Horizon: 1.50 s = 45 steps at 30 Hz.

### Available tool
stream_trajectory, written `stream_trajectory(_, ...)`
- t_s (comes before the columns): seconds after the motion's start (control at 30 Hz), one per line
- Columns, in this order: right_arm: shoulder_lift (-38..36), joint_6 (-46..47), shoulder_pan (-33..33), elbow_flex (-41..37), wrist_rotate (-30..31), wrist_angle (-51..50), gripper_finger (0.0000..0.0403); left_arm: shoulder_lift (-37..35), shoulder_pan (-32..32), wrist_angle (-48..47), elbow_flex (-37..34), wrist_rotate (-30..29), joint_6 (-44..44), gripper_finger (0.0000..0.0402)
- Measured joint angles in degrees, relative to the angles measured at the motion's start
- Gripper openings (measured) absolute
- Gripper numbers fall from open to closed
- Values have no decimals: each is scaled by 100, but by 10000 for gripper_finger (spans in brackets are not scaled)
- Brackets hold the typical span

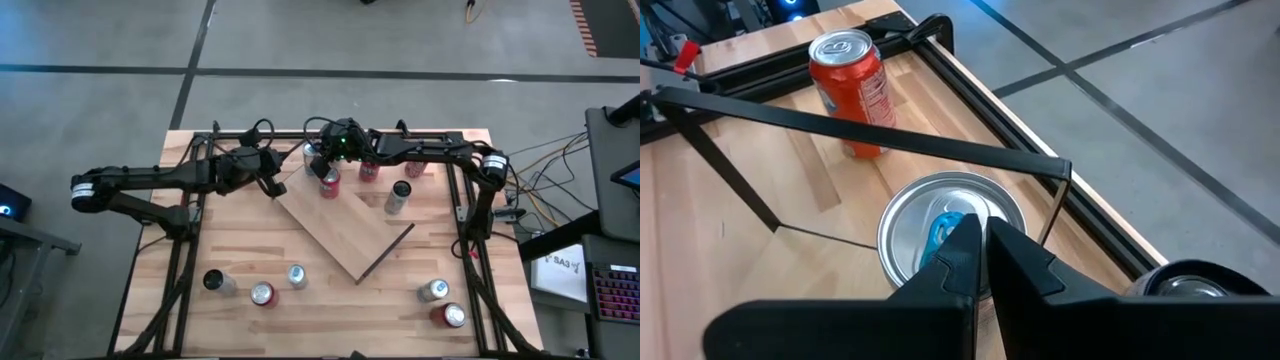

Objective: Place canned beverage on shelf
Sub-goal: Put the center blue soda can on the shelf

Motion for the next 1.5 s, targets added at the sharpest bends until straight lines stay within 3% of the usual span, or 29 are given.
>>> stream_trajectory(1.5,74,-42,315,-4,-63,232,13,0,-1,4,0,0,-1,0)
